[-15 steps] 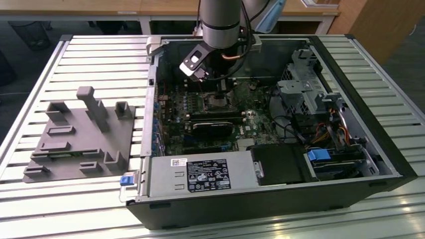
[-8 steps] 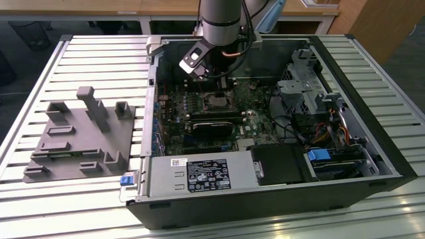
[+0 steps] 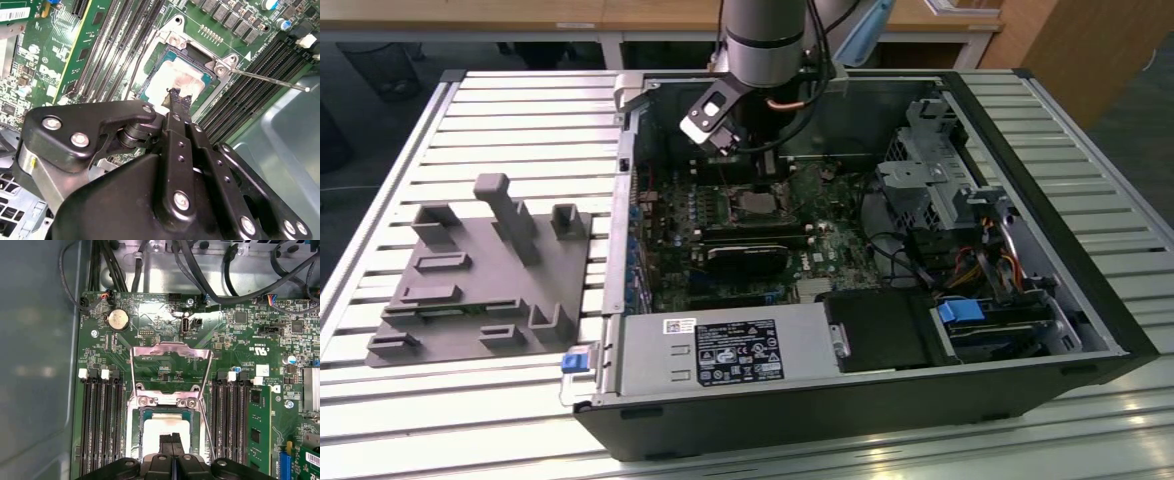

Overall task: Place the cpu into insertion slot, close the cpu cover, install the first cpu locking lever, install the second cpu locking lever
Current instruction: 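Close the cpu cover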

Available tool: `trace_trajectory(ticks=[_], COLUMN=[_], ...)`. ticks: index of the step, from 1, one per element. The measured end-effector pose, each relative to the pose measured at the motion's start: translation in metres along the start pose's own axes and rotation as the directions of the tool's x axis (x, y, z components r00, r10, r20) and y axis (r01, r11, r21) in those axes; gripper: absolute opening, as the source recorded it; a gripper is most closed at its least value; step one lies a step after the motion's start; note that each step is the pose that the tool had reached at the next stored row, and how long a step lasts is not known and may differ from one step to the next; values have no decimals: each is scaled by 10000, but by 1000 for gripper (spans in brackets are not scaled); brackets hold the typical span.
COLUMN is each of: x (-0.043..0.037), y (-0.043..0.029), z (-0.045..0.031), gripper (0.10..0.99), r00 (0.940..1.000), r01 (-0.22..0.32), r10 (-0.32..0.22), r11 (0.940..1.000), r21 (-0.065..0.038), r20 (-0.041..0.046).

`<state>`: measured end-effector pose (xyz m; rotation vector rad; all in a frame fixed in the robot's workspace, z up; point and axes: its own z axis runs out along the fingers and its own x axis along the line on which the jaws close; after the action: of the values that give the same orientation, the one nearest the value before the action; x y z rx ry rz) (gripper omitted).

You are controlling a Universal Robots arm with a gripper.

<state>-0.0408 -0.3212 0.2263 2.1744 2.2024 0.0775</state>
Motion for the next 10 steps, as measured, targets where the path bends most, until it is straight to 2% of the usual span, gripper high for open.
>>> trace_trajectory(ticks=[7,10], x=[0,-1], y=[6,7], z=[-87,-93], gripper=[106,106], r00=[10000,10000], r01=[0,0], r10=[0,0], r11=[10000,10000], r21=[4,2], r20=[0,-2])
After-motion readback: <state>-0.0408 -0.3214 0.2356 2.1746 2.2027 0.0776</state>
